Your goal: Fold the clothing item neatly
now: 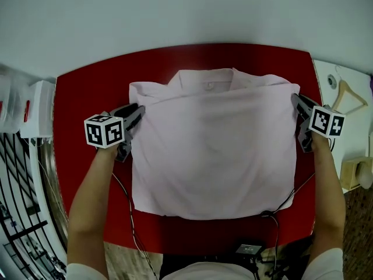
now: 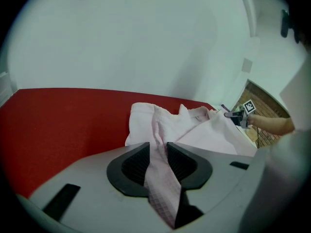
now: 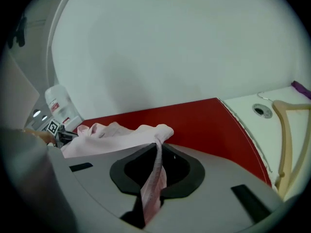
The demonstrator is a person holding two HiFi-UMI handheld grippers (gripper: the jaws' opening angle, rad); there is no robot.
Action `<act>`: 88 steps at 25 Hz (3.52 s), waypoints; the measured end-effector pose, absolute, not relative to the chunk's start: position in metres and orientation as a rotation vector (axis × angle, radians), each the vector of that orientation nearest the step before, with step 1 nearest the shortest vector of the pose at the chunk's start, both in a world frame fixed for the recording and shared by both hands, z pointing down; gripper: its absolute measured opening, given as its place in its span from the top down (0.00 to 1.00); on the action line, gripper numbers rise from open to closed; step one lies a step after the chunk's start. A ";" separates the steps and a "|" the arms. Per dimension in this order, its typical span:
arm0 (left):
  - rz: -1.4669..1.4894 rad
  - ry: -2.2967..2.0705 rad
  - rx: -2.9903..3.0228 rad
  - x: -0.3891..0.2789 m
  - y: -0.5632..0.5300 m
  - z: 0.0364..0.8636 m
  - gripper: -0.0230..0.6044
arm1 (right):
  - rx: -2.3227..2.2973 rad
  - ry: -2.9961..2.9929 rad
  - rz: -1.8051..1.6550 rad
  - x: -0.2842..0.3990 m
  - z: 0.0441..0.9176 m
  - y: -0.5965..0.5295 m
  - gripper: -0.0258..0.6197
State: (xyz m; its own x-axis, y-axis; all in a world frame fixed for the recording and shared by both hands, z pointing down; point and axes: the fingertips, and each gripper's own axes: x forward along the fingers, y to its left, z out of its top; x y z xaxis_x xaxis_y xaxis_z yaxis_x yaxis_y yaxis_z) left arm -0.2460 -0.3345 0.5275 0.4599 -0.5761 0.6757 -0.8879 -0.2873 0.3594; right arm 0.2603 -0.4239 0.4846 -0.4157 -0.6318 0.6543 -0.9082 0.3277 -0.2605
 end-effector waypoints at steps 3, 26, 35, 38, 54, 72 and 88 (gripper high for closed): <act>0.508 -1.238 1.978 -0.250 -0.336 0.525 0.78 | 1.397 -2.123 0.851 0.272 0.490 -0.426 0.89; 1.125 -1.266 2.453 -0.227 -0.375 0.478 0.78 | 1.040 -2.092 0.140 0.203 0.459 -0.441 0.77; 1.522 -0.972 2.486 -0.206 -0.378 0.512 0.75 | 0.591 -2.064 0.052 0.112 0.514 -0.411 0.77; 1.648 -0.885 2.535 -0.201 -0.373 0.517 0.74 | 0.581 -2.033 0.066 0.113 0.522 -0.403 0.78; 0.946 -1.396 2.416 -0.229 -0.389 0.474 0.92 | 0.666 -2.053 0.068 0.118 0.519 -0.405 0.86; 0.827 -1.458 2.257 -0.254 -0.353 0.466 0.75 | 0.935 -2.082 0.084 0.144 0.486 -0.411 0.74; 0.763 -1.300 2.248 -0.214 -0.206 0.475 0.75 | 1.043 -2.035 0.271 0.216 0.476 -0.291 0.74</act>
State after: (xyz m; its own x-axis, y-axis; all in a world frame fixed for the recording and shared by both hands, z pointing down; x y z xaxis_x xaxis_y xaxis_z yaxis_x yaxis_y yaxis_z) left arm -0.2140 -0.2061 0.4750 0.4085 -0.6418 0.6490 -0.8795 -0.4669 0.0920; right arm 0.2164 -0.2914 0.4763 -0.3257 -0.5803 0.7464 -0.7553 0.6346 0.1638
